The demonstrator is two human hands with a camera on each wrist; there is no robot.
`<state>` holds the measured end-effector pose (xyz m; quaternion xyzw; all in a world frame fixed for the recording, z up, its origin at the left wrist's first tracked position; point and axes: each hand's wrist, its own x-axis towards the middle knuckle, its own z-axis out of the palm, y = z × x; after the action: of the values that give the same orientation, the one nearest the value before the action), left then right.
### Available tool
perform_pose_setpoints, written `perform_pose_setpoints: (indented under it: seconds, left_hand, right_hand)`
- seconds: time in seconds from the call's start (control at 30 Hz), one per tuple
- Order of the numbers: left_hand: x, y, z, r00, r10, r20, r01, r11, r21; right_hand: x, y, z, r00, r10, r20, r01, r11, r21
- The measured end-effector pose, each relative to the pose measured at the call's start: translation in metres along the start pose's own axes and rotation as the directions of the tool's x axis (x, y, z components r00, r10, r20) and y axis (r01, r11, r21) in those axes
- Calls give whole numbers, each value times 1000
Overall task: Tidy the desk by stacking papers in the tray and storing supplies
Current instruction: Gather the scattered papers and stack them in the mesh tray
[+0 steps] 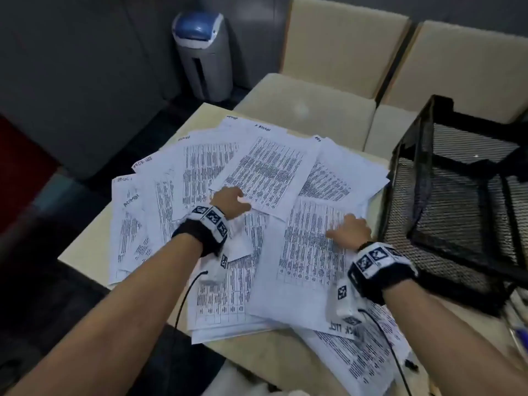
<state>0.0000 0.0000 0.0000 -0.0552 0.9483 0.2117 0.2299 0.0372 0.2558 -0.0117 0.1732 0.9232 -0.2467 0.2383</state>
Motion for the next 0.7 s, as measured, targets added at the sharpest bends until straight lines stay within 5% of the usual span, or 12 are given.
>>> perform_pose_setpoints:
  seconds: [0.13, 0.37, 0.57, 0.63, 0.7]
  left_hand:
    - [38, 7, 19, 977, 166, 134, -207, 894, 397]
    - [60, 33, 41, 966, 258, 15, -232, 836, 497]
    - [53, 32, -4, 984, 172, 45, -176, 976, 131]
    - [39, 32, -6, 970, 241, 34, -242, 970, 35]
    - [14, 36, 8, 925, 348, 151, -358, 933, 41]
  right_hand:
    - [6, 2, 24, 957, 253, -139, -246, 967, 69]
    - [8, 11, 30, 914, 289, -285, -247, 953, 174]
    - [1, 11, 39, 883, 430, -188, -391, 896, 210]
    - [1, 6, 41, 871, 427, -243, -381, 900, 215]
    - [0, -4, 41, 852, 392, -347, -346, 919, 189]
